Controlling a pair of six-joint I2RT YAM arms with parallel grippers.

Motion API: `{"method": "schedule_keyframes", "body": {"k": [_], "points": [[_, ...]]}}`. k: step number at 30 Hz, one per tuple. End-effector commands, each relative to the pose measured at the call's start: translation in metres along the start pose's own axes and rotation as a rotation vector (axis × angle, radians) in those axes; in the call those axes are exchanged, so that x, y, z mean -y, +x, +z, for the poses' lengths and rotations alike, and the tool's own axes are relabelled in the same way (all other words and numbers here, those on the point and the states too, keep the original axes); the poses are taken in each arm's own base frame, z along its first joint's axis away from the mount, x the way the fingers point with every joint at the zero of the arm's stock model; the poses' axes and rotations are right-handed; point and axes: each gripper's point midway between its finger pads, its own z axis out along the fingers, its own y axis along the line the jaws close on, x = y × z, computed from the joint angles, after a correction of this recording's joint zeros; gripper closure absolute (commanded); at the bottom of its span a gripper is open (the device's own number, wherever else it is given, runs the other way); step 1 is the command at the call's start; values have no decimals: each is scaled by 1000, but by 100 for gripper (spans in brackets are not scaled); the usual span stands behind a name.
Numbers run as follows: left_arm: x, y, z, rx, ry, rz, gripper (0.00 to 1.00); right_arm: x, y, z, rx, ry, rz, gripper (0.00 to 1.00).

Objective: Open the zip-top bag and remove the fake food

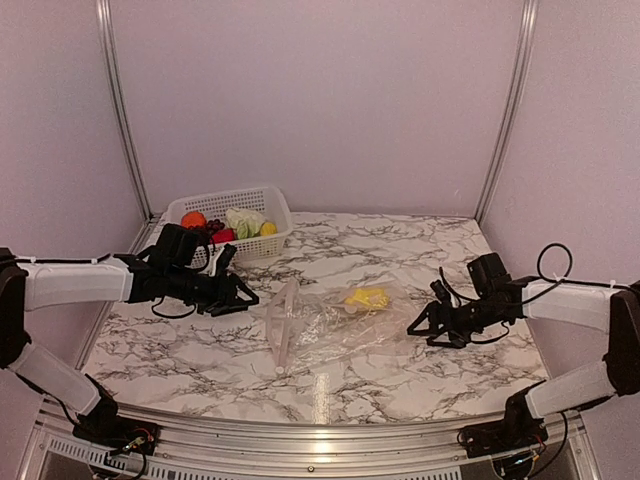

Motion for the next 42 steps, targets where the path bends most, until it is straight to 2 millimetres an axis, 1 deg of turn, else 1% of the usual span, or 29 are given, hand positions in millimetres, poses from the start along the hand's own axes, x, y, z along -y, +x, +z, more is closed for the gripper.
{"method": "schedule_keyframes", "body": {"k": [1,3,5,6,10,13,15,18,22,23,26,31,37,42], "points": [[20,13,9,10,106,-26,59,12,-33,-31,82,46,25,13],[26,16,16,10,135,-39,62,15,-54,-35,116,61,23,13],[34,17,25,12,172,-38,64,16,-76,-33,135,68,17,13],[34,19,31,3,173,-45,65,18,-87,-31,146,70,16,13],[44,26,59,-38,190,-30,68,22,-126,-18,182,59,2,13],[41,27,78,-51,186,-54,70,21,-153,-7,195,27,-16,13],[40,26,87,-45,192,-69,71,22,-163,1,190,6,-25,13],[41,22,103,-49,207,-71,71,19,-171,15,178,-30,-40,14],[41,21,126,-62,232,-85,71,13,-170,40,150,-75,-61,22],[41,20,132,-62,239,-90,71,14,-168,48,137,-83,-55,25],[37,22,147,-71,253,-104,71,7,-160,67,107,-105,-66,32],[36,20,168,-73,271,-112,70,-2,-145,89,63,-131,-76,54],[38,9,179,-29,298,-122,60,-6,-124,104,0,-127,-107,82],[45,4,183,-18,317,-107,54,-14,-105,119,-69,-102,-169,97]]}}
